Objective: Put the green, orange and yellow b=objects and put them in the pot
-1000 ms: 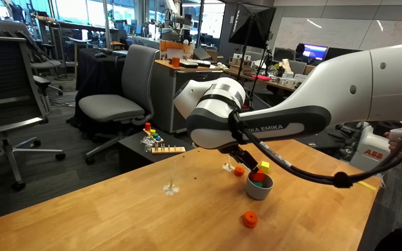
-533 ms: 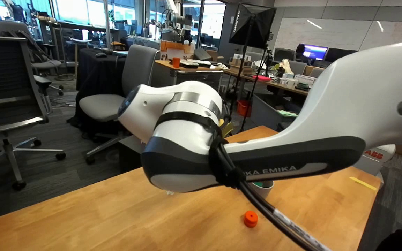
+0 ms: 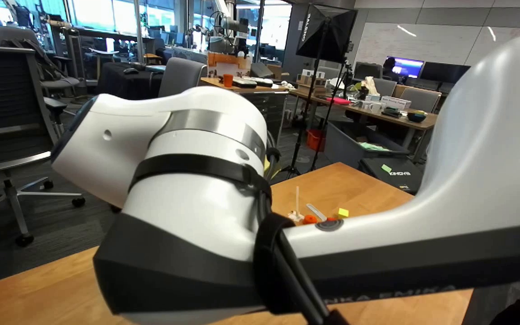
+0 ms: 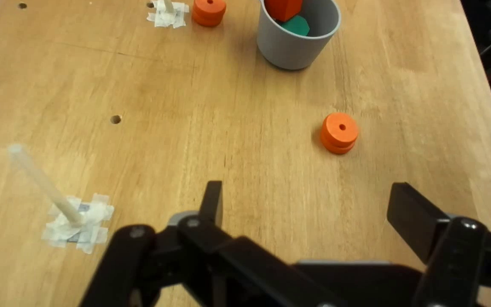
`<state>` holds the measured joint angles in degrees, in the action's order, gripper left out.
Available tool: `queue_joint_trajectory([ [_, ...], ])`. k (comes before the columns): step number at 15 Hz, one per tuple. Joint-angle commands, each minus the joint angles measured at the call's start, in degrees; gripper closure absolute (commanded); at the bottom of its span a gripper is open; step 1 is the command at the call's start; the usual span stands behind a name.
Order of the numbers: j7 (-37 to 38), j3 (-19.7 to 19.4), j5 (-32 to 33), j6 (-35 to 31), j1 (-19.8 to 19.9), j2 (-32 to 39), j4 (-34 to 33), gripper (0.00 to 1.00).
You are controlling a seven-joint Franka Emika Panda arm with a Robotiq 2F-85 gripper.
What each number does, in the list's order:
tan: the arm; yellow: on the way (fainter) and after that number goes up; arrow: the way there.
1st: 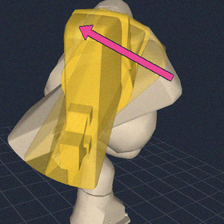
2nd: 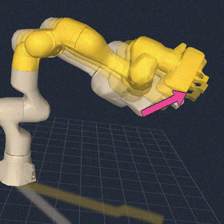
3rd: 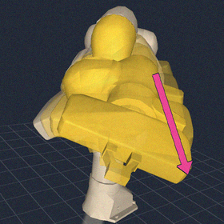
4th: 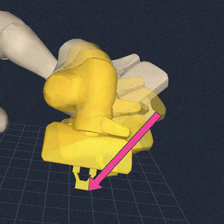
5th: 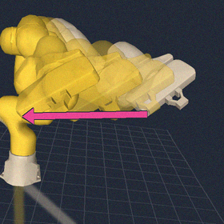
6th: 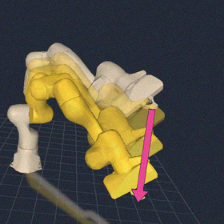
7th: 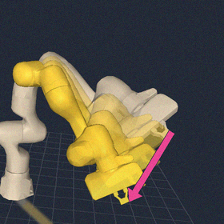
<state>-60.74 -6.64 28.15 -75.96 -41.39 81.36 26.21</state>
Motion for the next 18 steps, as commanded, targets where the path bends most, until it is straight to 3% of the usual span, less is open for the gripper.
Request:
queue_joint_trajectory([
  [1,0.20,-1.35,0.36,0.30,-0.09,-0.04,-0.65,0.00],
  [6,4.61,-2.39,0.22,-1.65,1.44,-1.65,0.68,0.00],
  [13,4.49,-1.85,-0.19,-1.86,1.71,-1.54,1.39,0.00],
  [18,2.93,-2.60,1.31,-2.50,-0.75,-1.99,0.31,0.00],
])
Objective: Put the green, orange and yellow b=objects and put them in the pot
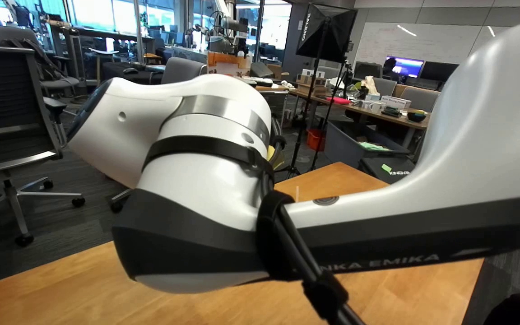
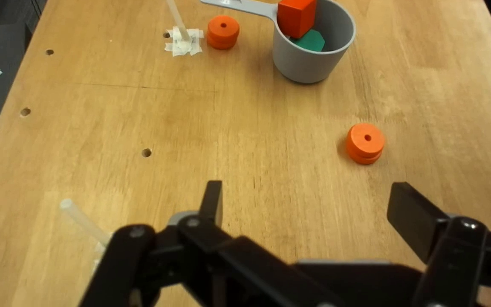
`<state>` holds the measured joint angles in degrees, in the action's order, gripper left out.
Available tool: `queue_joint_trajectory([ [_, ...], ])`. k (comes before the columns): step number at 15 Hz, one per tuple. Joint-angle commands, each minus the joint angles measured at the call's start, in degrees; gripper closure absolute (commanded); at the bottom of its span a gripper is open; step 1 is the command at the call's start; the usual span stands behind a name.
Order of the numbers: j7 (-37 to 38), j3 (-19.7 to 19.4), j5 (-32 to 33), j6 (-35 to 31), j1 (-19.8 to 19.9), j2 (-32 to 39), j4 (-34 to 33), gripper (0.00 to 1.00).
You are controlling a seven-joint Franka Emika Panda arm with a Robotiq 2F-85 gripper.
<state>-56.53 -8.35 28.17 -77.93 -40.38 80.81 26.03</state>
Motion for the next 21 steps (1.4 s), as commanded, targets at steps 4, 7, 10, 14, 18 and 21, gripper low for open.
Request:
queue_joint_trajectory([
  [4,-3.26,-1.42,2.07,-3.03,-2.23,-6.34,0.85,0.00],
  [7,-4.04,0.20,0.00,-7.45,-0.58,-9.70,0.07,0.00],
  [10,-3.96,1.41,-2.41,-10.91,1.22,-12.37,0.22,0.00],
  [14,-2.39,2.24,-4.84,-13.27,3.60,-14.22,0.48,0.00],
  [18,0.16,4.32,-8.80,-14.79,7.35,-14.90,0.70,0.00],
  [21,-0.43,3.47,-7.30,-14.65,7.02,-14.48,1.26,0.00],
])
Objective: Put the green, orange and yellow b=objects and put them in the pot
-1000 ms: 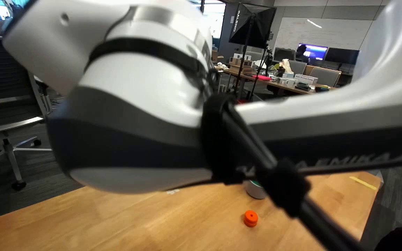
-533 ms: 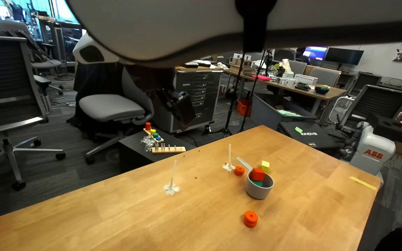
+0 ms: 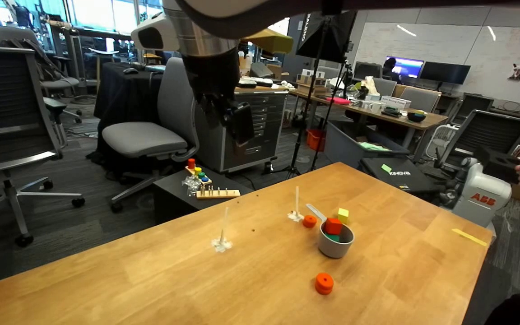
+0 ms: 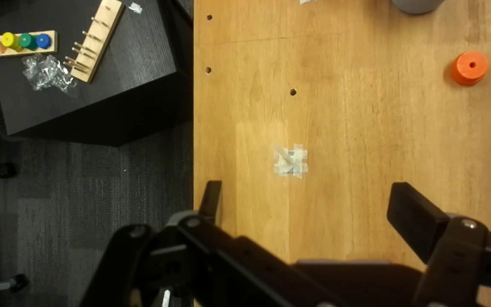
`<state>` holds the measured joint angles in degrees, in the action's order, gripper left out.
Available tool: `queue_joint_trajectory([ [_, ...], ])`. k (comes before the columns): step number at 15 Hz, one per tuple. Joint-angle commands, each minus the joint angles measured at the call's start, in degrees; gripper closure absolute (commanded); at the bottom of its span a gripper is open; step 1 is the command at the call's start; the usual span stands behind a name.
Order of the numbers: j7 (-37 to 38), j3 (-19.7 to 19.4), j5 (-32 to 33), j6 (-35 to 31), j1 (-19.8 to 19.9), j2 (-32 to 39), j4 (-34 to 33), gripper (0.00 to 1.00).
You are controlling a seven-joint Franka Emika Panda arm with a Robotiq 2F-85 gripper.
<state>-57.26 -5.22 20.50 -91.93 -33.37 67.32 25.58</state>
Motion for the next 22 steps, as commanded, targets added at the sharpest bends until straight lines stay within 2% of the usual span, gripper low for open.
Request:
queue_joint_trajectory([
  [1,0.38,0.53,0.20,-0.74,0.37,-0.99,1.74,0.00],
  [3,-0.31,1.18,-0.25,-1.16,0.15,-0.66,1.99,0.00],
  [5,-2.98,4.75,-3.78,-0.83,1.01,0.27,-1.24,0.00],
  [7,-4.57,7.19,-6.43,-2.51,2.23,-2.75,1.07,0.00],
  [12,-9.21,11.58,-13.22,-4.54,8.96,-7.65,-0.37,0.00],
  [18,-10.94,17.63,-25.63,-4.28,20.30,-9.90,-0.30,0.00],
  [22,-7.05,16.33,-27.27,-5.73,23.90,-8.24,-0.14,0.00],
])
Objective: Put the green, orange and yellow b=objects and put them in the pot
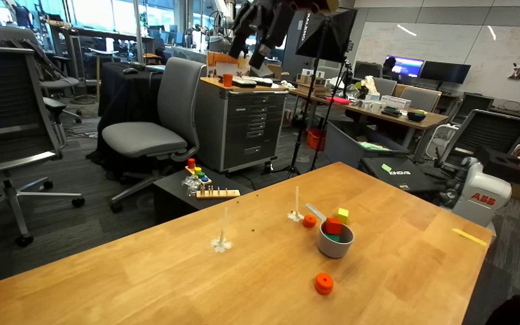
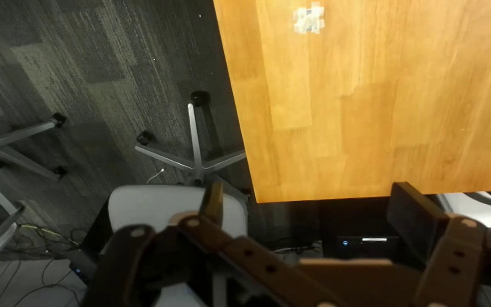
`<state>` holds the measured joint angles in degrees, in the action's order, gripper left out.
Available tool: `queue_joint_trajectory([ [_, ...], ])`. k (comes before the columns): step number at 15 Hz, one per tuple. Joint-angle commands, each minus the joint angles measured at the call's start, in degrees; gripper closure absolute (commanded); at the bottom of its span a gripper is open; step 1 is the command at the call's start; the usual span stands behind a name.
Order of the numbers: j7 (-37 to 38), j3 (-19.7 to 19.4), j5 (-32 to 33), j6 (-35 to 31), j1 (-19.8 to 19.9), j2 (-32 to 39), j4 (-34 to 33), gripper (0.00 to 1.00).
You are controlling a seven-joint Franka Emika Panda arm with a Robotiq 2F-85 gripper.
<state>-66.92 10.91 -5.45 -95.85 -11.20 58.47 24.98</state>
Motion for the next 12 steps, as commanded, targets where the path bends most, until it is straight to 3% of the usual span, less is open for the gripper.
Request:
queue_joint_trajectory([
  [1,3.80,-0.23,-1.02,-2.09,2.40,0.96,0.61,0.00],
  [10,19.43,-1.43,-1.13,-1.77,7.77,4.95,-0.27,0.00],
  [12,14.98,-1.14,0.11,-2.60,7.27,6.27,-0.33,0.00],
])
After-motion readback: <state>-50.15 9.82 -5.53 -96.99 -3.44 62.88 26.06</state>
